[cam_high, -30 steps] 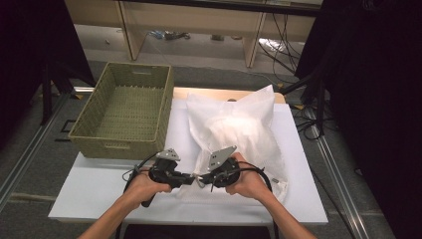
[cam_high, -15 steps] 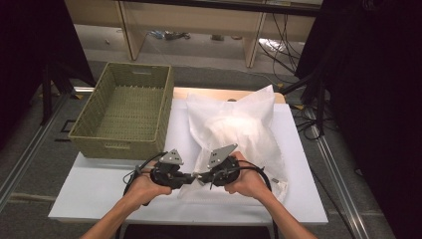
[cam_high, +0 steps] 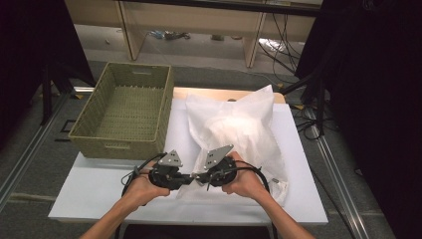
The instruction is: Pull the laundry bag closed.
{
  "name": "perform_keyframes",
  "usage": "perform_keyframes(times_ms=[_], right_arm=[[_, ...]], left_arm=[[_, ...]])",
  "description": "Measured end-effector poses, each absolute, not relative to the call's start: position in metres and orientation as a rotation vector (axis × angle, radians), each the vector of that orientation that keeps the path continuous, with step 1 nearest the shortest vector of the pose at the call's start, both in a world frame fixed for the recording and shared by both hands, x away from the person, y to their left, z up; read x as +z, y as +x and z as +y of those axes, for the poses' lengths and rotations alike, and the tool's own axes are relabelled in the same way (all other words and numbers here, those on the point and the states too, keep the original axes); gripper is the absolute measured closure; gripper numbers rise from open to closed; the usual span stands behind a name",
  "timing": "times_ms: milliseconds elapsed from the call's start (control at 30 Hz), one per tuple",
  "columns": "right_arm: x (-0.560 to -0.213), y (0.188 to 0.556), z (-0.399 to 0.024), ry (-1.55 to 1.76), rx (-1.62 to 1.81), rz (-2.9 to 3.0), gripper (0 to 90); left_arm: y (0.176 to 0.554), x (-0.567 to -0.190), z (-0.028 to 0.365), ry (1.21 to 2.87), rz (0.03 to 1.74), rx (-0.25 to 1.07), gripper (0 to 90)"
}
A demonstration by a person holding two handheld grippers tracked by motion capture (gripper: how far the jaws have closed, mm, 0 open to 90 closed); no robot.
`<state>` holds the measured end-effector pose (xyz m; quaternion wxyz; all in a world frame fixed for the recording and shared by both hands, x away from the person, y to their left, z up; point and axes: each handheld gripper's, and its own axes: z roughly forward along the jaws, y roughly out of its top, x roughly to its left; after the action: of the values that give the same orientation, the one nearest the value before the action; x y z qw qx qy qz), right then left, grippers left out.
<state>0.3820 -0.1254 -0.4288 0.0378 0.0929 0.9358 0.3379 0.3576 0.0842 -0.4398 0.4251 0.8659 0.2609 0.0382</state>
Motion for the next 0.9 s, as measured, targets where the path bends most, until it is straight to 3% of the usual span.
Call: perform_keyframes(times_ms=[433,900], right_arm=[[-0.4260,0.3790,-0.1270,0.310,1.001,2.879,88.1],[-0.4240,0.3787,-0.1286,0.348,1.012,2.868,88.2]], left_arm=[[0.3517,-0.4346,0.0818,2.173,0.647,0.157,87.9],[0.3517,-0.4334,0.0880,2.092,0.673,0.126,87.9]])
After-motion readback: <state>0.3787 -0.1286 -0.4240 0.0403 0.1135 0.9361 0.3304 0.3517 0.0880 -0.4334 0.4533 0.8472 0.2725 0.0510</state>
